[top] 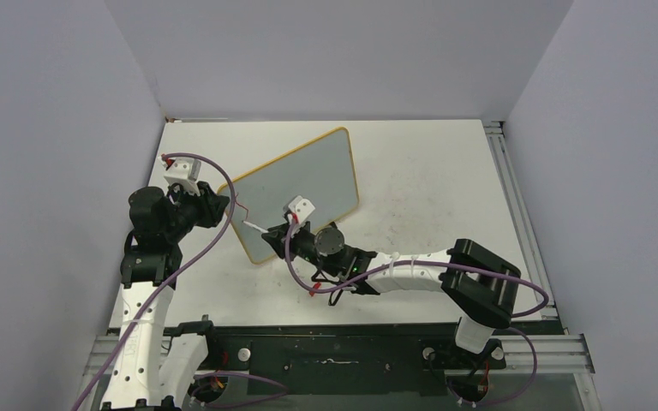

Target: Write a sentence on the whiteboard

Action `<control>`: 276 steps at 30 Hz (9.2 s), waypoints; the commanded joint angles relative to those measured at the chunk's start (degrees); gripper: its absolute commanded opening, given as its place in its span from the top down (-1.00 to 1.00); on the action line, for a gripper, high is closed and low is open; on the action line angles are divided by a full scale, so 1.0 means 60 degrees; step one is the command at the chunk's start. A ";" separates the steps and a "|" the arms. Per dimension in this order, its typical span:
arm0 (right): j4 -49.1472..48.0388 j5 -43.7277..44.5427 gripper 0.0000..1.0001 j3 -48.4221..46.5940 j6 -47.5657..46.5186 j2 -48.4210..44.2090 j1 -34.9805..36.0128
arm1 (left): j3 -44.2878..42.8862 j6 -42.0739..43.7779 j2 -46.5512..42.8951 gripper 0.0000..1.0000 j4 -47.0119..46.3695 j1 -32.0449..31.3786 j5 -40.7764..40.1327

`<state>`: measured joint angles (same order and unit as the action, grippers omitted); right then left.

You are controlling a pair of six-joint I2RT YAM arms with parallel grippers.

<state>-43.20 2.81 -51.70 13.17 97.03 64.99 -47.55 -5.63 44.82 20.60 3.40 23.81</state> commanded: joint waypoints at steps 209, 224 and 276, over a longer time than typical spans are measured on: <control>0.0242 0.1364 0.89 0.0029 -0.0995 -0.0738 -0.0168 | -0.0048 0.0074 -0.0131 0.52 -0.0081 -0.0050 0.0125; 0.0080 0.1897 0.89 0.0224 -0.1079 -0.0983 -0.0212 | -0.0051 0.0074 -0.0116 0.53 -0.0080 -0.0054 0.0118; -0.0037 0.1033 0.89 0.0065 -0.1004 -0.0584 -0.0125 | -0.0052 0.0081 -0.0121 0.52 -0.0097 -0.0046 0.0148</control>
<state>-41.89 10.04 -50.15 6.26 92.68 63.83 -47.48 -5.30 44.77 21.21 3.36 23.20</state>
